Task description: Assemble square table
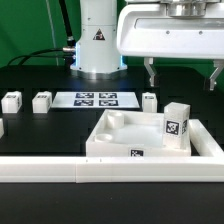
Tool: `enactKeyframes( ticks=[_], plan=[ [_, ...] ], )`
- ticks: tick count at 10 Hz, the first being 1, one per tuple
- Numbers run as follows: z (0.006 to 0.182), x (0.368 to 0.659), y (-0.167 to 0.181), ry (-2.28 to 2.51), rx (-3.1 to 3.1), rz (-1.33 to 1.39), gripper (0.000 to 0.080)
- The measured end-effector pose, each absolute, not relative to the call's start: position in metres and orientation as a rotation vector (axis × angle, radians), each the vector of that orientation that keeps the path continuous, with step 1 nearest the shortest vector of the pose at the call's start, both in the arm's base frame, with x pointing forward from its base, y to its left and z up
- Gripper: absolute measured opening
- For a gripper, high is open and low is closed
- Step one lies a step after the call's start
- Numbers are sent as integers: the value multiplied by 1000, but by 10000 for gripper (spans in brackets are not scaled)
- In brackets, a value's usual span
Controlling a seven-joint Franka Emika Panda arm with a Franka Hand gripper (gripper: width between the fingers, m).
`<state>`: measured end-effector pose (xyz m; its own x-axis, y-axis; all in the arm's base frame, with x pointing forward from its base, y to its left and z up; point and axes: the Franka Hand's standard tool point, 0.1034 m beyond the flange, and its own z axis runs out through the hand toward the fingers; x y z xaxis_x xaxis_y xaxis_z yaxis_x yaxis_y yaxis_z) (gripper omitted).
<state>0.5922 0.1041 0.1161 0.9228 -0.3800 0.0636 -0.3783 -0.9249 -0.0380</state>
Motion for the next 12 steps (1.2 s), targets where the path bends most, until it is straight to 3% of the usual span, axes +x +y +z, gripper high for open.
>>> enactKeyframes(
  ticks=[4,9,12],
  plan=[
    [109,581,92,183,-3120,-82,649],
    [104,571,89,167,-3122,-63,649],
    [99,548,92,130,-3123,-41,649]
  ],
)
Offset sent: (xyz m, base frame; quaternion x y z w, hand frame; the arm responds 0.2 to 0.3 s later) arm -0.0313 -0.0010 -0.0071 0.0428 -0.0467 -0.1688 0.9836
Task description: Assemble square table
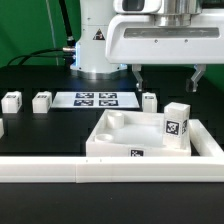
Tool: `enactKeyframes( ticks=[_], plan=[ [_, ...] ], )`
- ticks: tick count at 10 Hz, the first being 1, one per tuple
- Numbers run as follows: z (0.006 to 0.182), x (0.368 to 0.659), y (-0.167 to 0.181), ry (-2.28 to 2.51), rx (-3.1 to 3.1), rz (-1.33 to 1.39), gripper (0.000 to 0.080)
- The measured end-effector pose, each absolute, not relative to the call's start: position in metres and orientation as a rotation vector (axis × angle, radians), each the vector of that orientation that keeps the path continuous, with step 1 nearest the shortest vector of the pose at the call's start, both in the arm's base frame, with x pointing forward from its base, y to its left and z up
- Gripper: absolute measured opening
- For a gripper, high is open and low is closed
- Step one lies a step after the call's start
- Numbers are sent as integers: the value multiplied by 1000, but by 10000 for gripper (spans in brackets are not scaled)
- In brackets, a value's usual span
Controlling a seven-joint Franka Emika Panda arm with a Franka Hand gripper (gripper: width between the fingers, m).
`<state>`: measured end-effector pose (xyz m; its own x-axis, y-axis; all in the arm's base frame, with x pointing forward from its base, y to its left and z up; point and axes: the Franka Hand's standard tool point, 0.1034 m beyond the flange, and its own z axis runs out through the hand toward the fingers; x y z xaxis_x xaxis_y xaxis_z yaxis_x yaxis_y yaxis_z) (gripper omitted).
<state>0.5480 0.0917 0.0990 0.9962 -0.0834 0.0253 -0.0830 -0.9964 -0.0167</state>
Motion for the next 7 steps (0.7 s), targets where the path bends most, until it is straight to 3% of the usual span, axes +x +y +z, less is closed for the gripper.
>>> enactKeyframes(
  ticks=[7],
  plan=[
    [91,500,93,110,-3121,14,649]
  ],
)
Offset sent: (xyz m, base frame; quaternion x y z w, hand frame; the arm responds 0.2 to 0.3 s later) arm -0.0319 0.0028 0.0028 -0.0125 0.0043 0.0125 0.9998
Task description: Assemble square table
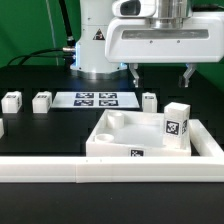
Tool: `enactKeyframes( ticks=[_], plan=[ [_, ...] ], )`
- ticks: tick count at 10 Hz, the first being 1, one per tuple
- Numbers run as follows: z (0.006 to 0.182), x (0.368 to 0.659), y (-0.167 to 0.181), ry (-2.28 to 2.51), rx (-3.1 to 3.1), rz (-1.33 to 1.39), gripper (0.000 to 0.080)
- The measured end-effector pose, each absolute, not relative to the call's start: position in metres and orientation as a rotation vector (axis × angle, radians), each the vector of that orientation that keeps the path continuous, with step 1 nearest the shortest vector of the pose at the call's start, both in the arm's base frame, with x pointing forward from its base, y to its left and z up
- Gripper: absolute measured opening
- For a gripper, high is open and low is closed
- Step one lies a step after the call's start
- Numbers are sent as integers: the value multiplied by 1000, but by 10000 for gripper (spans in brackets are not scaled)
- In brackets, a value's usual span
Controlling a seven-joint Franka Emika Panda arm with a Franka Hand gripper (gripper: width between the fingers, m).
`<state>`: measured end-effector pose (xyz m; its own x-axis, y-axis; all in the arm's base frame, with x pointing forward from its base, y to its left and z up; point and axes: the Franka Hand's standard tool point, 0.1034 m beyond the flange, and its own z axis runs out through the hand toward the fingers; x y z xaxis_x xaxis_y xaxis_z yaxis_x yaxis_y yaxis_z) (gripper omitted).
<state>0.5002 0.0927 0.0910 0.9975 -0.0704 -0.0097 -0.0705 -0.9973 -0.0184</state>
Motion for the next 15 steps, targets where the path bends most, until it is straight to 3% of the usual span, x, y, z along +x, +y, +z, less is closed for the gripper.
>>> enactKeyframes(
  ticks=[7,15],
  plan=[
    [65,427,93,65,-3130,44,649],
    [52,398,100,41,-3132,73,649]
  ],
)
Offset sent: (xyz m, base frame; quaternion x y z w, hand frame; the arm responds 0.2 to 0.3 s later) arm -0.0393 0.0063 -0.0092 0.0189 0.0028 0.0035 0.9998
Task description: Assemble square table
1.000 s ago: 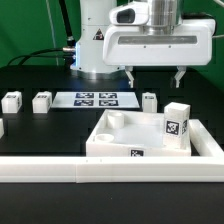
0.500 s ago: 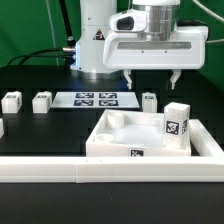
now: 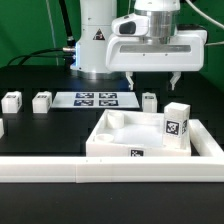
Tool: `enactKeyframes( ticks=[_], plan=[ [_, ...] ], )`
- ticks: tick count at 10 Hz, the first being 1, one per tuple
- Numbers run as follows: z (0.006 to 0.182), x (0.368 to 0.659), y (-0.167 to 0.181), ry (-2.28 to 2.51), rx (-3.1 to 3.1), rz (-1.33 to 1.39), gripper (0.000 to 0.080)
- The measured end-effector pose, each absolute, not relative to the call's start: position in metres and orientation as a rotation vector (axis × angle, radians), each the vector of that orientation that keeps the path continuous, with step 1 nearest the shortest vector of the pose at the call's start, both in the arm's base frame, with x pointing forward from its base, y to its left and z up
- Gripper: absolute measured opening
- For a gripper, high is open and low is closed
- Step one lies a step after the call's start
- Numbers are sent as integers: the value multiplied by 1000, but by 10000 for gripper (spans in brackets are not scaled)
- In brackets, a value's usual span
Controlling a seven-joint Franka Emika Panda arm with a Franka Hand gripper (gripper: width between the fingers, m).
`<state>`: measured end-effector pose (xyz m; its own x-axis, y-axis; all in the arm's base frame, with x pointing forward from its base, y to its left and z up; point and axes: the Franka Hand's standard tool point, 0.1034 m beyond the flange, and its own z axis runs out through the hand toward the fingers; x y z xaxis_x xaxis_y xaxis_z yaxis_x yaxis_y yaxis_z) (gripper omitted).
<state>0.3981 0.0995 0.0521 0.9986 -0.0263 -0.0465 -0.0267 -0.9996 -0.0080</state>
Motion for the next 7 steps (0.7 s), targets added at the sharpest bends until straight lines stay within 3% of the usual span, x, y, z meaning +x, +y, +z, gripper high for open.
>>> enactKeyframes(
  ticks=[4,7],
  plan=[
    [51,393,99,47,-3130,157,649],
    [51,393,105,44,-3098,478,649]
  ],
)
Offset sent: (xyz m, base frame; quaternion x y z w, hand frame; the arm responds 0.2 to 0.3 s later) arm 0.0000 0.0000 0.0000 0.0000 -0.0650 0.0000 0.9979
